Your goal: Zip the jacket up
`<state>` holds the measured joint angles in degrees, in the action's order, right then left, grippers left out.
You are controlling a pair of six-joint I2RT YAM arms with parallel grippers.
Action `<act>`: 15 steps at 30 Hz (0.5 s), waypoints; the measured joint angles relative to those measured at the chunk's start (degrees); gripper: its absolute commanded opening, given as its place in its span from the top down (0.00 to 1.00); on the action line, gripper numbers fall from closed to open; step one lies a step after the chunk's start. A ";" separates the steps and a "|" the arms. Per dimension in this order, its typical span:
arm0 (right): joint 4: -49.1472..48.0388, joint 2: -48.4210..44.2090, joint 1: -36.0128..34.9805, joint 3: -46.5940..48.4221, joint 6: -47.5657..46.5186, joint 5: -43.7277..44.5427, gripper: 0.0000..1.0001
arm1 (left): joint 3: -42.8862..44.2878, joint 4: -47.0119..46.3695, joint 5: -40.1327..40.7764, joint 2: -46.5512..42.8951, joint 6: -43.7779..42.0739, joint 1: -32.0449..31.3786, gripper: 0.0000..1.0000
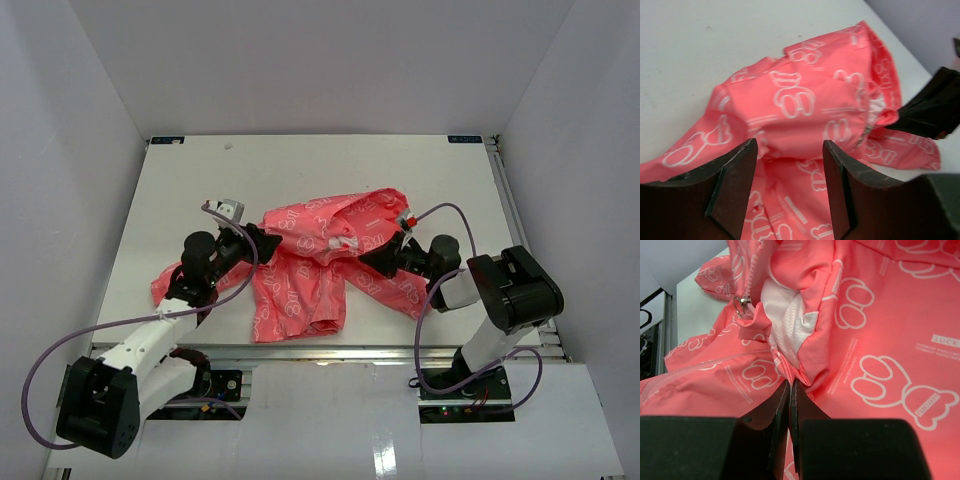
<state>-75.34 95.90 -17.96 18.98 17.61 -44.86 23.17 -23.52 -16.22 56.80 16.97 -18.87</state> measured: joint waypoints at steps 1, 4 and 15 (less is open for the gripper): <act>0.07 -0.48 -0.23 0.05 0.00 -0.08 0.92 | 0.97 0.63 -2.05 -0.41 0.20 0.01 0.38; 0.14 -2.17 -1.02 0.09 -0.02 -0.16 0.92 | 3.04 1.08 -8.18 -1.54 1.24 -0.80 0.39; 0.24 -6.80 -2.11 0.09 -0.48 -0.10 0.92 | 2.99 -3.68 -16.84 7.71 6.49 -9.96 0.36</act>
<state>-75.10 89.10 -20.07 19.06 17.13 -44.96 26.16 -27.20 -33.06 64.52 23.46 -28.83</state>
